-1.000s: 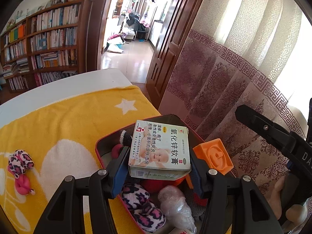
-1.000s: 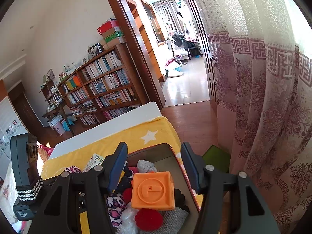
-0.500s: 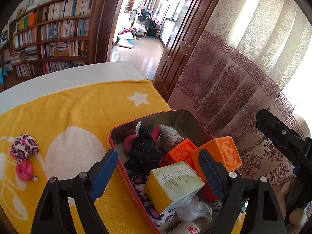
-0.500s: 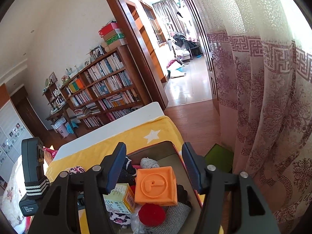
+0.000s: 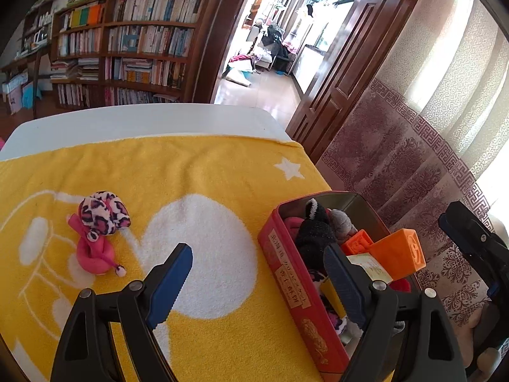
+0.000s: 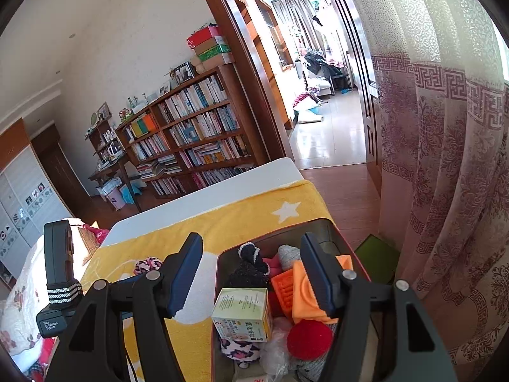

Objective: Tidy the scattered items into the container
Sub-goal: 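Lower the medicine box and grey mouse into the red tin and open both grippers, then grasp the pink-and-leopard plush with the right gripper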

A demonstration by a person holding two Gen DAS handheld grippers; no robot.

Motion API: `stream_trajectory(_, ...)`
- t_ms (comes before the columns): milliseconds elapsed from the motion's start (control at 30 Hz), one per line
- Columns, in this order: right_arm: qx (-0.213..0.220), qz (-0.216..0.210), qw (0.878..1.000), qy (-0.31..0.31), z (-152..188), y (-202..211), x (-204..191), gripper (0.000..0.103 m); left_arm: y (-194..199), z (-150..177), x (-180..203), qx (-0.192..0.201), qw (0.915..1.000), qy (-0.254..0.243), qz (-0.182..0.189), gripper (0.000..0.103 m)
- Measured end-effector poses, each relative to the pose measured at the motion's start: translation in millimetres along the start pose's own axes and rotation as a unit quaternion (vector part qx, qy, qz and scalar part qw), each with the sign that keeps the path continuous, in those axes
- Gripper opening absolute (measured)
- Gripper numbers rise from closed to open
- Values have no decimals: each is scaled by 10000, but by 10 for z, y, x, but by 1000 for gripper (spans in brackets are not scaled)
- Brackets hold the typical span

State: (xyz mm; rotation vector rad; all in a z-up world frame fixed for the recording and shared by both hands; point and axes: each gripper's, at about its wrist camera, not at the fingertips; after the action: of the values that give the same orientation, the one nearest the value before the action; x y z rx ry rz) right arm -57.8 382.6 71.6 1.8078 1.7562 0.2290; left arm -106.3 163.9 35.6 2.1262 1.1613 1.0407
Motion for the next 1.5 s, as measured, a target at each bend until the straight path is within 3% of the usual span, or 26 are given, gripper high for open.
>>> stream_trajectory(400, -432, -540, 9953, 675, 186, -329, -918, 68, 491, 29, -1193, 446, 9924, 759, -859, 86)
stream_trajectory(533, -713, -742, 9923, 685, 249, -544, -1164, 68, 506, 81, -1425, 384, 9914, 867, -904, 86)
stream_trajectory(933, -1611, -1115, 9801, 334, 365, -1291, -1639, 68, 423, 210, -1702, 254, 9910, 960, -892, 86)
stream_trajectory(1500, -2618, -1201, 9576, 44, 515, -2393, -1910, 68, 294, 280, -1905, 61, 9903, 1193, -711, 86)
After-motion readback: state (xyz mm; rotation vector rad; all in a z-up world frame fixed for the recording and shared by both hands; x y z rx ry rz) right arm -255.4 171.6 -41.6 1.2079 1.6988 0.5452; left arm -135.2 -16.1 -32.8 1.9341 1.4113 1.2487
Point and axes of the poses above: each gripper's, at about its wrist camera, not at the fingertips, and y roughly against the way its jaws point, x to its right, z to its underside, and after that the axes turned 4 degrees about y, right-handed
